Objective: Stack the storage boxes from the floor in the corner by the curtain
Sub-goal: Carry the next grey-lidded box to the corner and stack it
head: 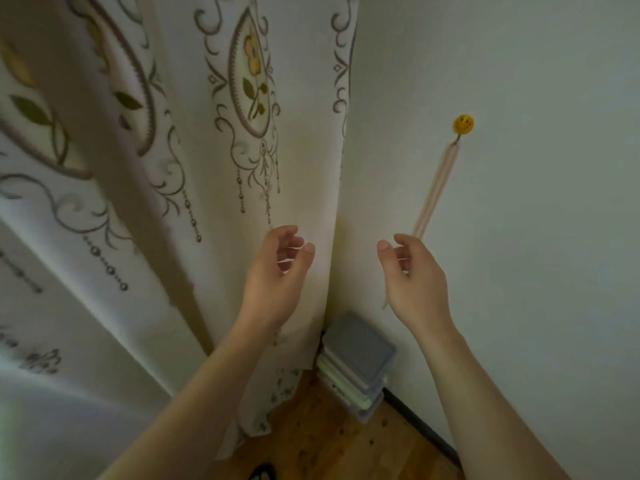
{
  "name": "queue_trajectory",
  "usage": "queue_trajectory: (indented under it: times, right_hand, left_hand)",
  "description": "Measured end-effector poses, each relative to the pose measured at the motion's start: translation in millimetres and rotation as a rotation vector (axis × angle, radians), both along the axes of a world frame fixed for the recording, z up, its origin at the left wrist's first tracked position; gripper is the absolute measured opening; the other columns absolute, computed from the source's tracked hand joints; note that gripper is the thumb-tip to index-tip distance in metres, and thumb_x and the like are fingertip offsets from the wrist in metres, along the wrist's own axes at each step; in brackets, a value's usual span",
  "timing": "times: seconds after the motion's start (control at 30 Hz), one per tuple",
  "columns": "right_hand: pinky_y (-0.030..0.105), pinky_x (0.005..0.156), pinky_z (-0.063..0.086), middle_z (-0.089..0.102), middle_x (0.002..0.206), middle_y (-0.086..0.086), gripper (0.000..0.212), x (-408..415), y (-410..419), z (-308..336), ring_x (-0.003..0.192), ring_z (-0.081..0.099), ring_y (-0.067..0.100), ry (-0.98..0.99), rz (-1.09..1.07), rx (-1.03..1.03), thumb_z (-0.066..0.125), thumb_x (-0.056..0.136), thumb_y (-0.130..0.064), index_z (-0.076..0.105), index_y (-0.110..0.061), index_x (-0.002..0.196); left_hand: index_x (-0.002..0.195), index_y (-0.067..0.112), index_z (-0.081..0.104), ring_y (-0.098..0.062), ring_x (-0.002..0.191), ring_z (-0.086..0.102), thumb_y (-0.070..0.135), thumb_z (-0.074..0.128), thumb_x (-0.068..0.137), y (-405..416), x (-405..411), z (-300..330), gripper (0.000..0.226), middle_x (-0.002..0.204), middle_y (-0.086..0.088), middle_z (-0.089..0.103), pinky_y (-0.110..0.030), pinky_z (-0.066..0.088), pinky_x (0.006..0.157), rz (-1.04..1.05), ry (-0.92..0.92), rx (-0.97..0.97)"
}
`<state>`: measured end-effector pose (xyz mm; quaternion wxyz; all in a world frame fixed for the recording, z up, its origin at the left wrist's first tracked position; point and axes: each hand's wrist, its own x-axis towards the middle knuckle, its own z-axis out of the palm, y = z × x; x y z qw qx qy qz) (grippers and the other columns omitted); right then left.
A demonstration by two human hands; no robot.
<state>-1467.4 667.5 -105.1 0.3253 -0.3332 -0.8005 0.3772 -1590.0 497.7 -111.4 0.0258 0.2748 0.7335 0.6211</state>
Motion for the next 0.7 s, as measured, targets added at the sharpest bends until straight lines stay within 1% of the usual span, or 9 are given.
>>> queue_trajectory:
  times: [0.1, 0.17, 0.27, 0.37, 0.47, 0.57, 0.63, 0.7]
  right_hand:
    - [0.007, 0.067, 0.034, 0.060, 0.100, -0.020, 0.058, 13, -11, 4, 0.089, 0.051, -0.020, 0.007, 0.073, 0.018, 0.044, 0.090, -0.066, 0.054, -0.028, 0.133]
    - [0.007, 0.068, 0.033, 0.060, 0.098, -0.019, 0.063, 22, -20, 8, 0.085, 0.053, -0.016, 0.013, 0.128, 0.028, 0.043, 0.088, -0.068, 0.054, -0.026, 0.134]
    - [0.007, 0.067, 0.033, 0.057, 0.096, -0.021, 0.059, 32, -42, 6, 0.084, 0.051, -0.017, -0.005, 0.234, 0.030, 0.046, 0.092, -0.063, 0.053, -0.024, 0.136]
    - [0.005, 0.063, 0.036, 0.055, 0.096, -0.024, 0.058, 40, -75, 6, 0.083, 0.051, -0.018, -0.007, 0.362, 0.032, 0.047, 0.094, -0.060, 0.052, -0.022, 0.137]
    - [0.007, 0.062, 0.036, 0.054, 0.102, -0.020, 0.057, 41, -105, 9, 0.085, 0.051, -0.015, -0.008, 0.466, 0.034, 0.047, 0.095, -0.059, 0.050, -0.022, 0.138]
    - [0.008, 0.065, 0.037, 0.054, 0.105, -0.020, 0.056, 42, -142, 13, 0.087, 0.050, -0.016, -0.007, 0.608, 0.040, 0.047, 0.096, -0.059, 0.048, -0.025, 0.140]
    - [0.006, 0.063, 0.038, 0.054, 0.103, -0.022, 0.054, 43, -173, 17, 0.088, 0.050, -0.018, -0.004, 0.700, 0.054, 0.047, 0.096, -0.059, 0.048, -0.026, 0.139]
    - [0.006, 0.065, 0.037, 0.055, 0.106, -0.021, 0.055, 44, -208, 18, 0.090, 0.049, -0.017, 0.015, 0.785, 0.055, 0.046, 0.096, -0.059, 0.049, -0.025, 0.139]
  left_hand:
    - [0.125, 0.037, 0.051, 0.005, 0.097, 0.059, 0.052, 0.057, 0.089, -18, 30, 2, 0.039, 0.104, 0.025, 0.061, -0.003, 0.043, 0.073, 0.078, -0.012, -0.013]
    - [0.124, 0.037, 0.052, 0.005, 0.096, 0.060, 0.051, 0.058, 0.089, -33, 52, 1, 0.039, 0.103, 0.024, 0.062, -0.003, 0.043, 0.072, 0.135, -0.020, -0.005]
    - [0.125, 0.034, 0.053, 0.005, 0.095, 0.061, 0.049, 0.060, 0.090, -65, 85, -3, 0.039, 0.104, 0.019, 0.063, -0.005, 0.045, 0.072, 0.221, -0.029, -0.010]
    - [0.126, 0.031, 0.053, 0.003, 0.095, 0.061, 0.045, 0.061, 0.091, -104, 113, -2, 0.039, 0.105, 0.016, 0.063, -0.007, 0.047, 0.074, 0.318, -0.046, -0.002]
    - [0.126, 0.030, 0.054, 0.002, 0.096, 0.062, 0.043, 0.061, 0.091, -132, 130, 3, 0.038, 0.104, 0.017, 0.064, -0.008, 0.047, 0.075, 0.394, -0.037, 0.011]
    - [0.123, 0.033, 0.054, 0.001, 0.096, 0.062, 0.047, 0.061, 0.089, -171, 150, 7, 0.038, 0.103, 0.022, 0.063, -0.010, 0.048, 0.076, 0.509, -0.017, 0.033]
    - [0.122, 0.033, 0.055, 0.001, 0.096, 0.063, 0.053, 0.060, 0.086, -201, 164, 10, 0.041, 0.103, 0.021, 0.063, -0.012, 0.048, 0.076, 0.593, -0.009, 0.056]
    - [0.120, 0.034, 0.055, -0.001, 0.095, 0.063, 0.056, 0.060, 0.083, -234, 181, 11, 0.044, 0.103, 0.018, 0.064, -0.015, 0.049, 0.077, 0.685, -0.011, 0.087]
